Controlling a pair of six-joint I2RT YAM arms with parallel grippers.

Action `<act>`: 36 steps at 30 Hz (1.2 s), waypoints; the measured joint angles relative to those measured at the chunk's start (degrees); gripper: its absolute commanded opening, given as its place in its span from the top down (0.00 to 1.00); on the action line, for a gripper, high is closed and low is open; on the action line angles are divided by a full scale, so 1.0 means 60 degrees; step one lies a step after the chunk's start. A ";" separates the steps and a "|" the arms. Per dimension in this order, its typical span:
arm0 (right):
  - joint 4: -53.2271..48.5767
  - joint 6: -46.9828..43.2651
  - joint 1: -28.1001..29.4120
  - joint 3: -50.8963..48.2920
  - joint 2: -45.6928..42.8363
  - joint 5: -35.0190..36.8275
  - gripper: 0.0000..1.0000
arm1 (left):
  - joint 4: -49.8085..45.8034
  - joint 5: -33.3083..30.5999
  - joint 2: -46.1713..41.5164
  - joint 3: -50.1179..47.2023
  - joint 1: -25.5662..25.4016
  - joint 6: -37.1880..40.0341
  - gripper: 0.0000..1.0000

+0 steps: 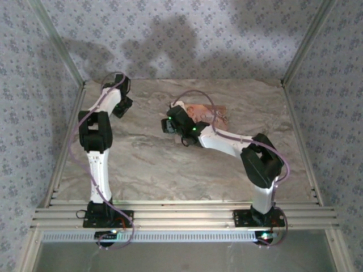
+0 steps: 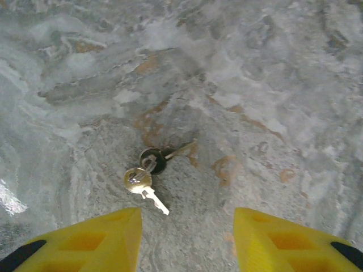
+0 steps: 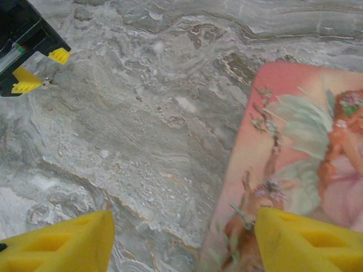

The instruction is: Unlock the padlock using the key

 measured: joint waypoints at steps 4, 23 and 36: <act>0.0149 0.0000 -0.0127 -0.0565 -0.0419 -0.0091 0.32 | 0.0193 -0.0208 0.0080 -0.0368 0.0004 -0.0466 0.52; 0.0488 0.0004 -0.0463 -0.1494 -0.0798 -0.0430 0.32 | 0.0630 -0.0204 -0.0011 -0.0809 0.0160 -0.1082 0.53; 0.0484 0.0018 -0.0477 -0.1512 -0.0798 -0.0433 0.32 | 0.0484 0.0047 -0.0007 -0.0667 0.0310 -0.1246 0.54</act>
